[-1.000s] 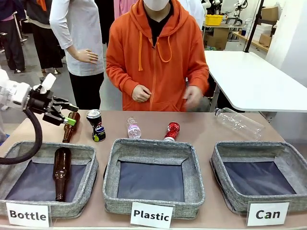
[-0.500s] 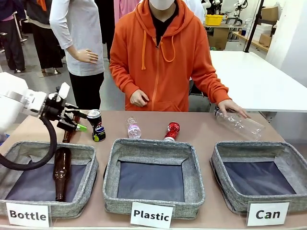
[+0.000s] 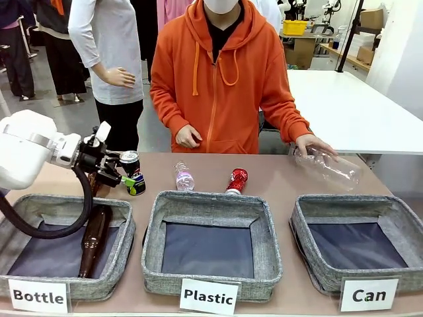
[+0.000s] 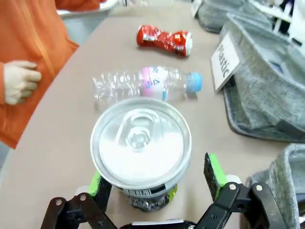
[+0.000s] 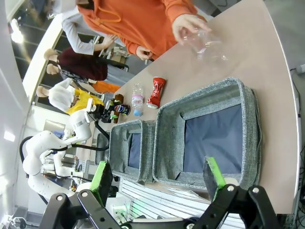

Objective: Sort the can waste into the basket.
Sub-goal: Pick up the can waste from the table and place it in the right Fabric basket.

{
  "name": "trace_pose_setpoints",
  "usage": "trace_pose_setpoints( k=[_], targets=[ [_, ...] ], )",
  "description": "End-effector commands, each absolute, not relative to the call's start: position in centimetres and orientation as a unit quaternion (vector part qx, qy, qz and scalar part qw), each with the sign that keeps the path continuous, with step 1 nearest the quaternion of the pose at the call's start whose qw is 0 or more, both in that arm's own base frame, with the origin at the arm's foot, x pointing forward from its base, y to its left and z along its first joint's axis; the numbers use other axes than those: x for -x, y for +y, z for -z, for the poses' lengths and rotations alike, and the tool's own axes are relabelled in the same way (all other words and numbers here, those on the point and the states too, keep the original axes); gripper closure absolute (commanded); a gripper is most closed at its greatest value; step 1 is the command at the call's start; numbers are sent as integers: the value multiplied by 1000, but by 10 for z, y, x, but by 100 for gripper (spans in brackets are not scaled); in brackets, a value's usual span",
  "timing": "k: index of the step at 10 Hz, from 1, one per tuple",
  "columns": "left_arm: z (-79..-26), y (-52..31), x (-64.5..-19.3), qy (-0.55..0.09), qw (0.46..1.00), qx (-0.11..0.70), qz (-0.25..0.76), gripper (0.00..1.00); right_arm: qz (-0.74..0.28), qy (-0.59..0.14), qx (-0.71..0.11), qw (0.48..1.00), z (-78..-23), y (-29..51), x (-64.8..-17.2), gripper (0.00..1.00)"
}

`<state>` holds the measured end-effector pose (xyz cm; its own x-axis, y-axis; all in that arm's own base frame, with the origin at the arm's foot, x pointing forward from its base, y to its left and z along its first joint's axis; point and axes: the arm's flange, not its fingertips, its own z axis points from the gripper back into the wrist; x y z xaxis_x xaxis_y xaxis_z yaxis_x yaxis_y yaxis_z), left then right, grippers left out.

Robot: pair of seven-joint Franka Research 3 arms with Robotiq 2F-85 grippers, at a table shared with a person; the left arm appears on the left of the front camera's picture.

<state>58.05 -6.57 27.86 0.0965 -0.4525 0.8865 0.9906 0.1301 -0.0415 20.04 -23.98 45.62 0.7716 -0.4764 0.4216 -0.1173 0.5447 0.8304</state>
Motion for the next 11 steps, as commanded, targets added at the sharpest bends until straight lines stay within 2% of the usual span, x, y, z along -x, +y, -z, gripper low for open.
trace_pose_setpoints(
  k=[1,4,5,6,7,9,10,11],
  targets=[
    [-280,-70,-588,-395,642,388,531,0,100,-334,-469,812,-459,-241,-202,0],
    [-278,-72,-589,-394,633,409,526,0,100,-334,-469,812,-459,-241,-202,0],
    [-278,-72,-589,-392,630,414,527,54,100,-334,-469,812,-459,-241,-202,0],
    [-277,-72,-589,-392,628,417,528,59,100,-334,-469,812,-459,-241,-202,0],
    [-277,-72,-589,-396,628,415,526,100,100,-334,-469,812,-459,-241,-202,0],
    [-277,-73,-591,-402,624,417,524,100,100,-334,-469,812,-459,-241,-202,0],
    [-277,-73,-591,-405,622,417,524,86,100,-334,-469,812,-459,-241,-202,0],
    [-277,-73,-592,-407,622,417,523,95,100,-334,-469,812,-459,-241,-202,0]
  ],
)
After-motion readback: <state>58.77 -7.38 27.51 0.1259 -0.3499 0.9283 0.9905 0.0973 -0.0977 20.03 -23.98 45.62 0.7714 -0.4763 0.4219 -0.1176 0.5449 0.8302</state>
